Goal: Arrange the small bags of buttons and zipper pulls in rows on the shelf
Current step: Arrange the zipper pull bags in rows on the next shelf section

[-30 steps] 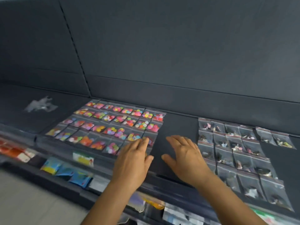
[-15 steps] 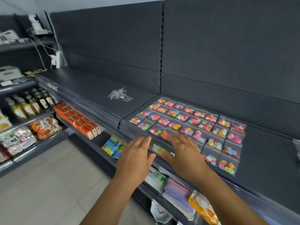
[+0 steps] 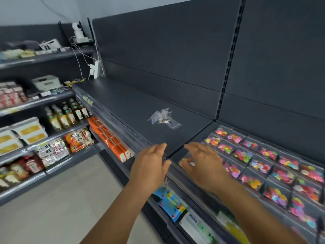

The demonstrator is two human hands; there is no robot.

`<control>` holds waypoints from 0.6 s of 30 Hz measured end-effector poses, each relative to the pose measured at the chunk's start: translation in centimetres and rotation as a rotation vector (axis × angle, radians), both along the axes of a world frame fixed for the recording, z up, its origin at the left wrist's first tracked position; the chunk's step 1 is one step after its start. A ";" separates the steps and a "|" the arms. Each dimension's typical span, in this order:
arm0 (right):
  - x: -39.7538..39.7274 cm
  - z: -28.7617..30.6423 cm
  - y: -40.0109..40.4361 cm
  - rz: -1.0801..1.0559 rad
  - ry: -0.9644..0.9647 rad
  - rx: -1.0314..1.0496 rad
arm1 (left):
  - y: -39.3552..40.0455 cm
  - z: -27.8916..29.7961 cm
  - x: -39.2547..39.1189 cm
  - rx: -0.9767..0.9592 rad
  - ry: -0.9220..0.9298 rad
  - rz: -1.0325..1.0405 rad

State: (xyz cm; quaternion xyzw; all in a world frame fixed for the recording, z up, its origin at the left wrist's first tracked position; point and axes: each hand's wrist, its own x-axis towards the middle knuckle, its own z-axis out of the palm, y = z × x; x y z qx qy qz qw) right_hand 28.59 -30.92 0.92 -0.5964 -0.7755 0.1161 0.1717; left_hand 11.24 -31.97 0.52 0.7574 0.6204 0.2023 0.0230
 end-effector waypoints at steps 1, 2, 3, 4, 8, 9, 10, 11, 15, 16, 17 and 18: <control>-0.3 0.1 1.5 0.000 -0.006 0.003 | 1.6 0.1 -0.2 -0.004 0.000 -0.004; -0.6 0.2 3.1 0.000 -0.010 0.001 | 3.1 0.2 -0.4 -0.011 -0.002 -0.005; -0.8 0.2 4.5 0.002 -0.010 -0.003 | 4.6 0.3 -0.6 -0.017 -0.004 -0.005; -1.0 0.2 6.0 0.004 -0.009 -0.009 | 6.1 0.3 -0.8 -0.021 -0.008 -0.003; -2.0 0.3 11.6 0.031 -0.029 -0.034 | 11.3 0.3 -1.9 -0.034 -0.025 0.028; -2.3 0.3 12.8 0.035 -0.034 -0.046 | 12.5 0.2 -2.2 -0.035 -0.030 0.037; -2.5 0.2 14.0 0.033 -0.034 -0.062 | 13.6 0.0 -2.4 -0.037 -0.035 0.044; -2.8 0.0 15.0 0.024 -0.030 -0.077 | 14.5 -0.1 -2.6 -0.042 -0.041 0.051; -3.4 -1.1 18.4 -0.028 -0.013 -0.114 | 18.1 -1.2 -3.6 -0.089 -0.066 0.060; -3.5 -1.5 19.0 -0.048 -0.013 -0.128 | 18.9 -1.6 -3.8 -0.098 -0.065 0.061; -3.6 -1.7 19.5 -0.074 -0.013 -0.146 | 19.7 -1.9 -4.1 -0.105 -0.057 0.062; -3.7 -2.0 20.0 -0.105 -0.014 -0.165 | 20.6 -2.3 -4.4 -0.114 -0.044 0.065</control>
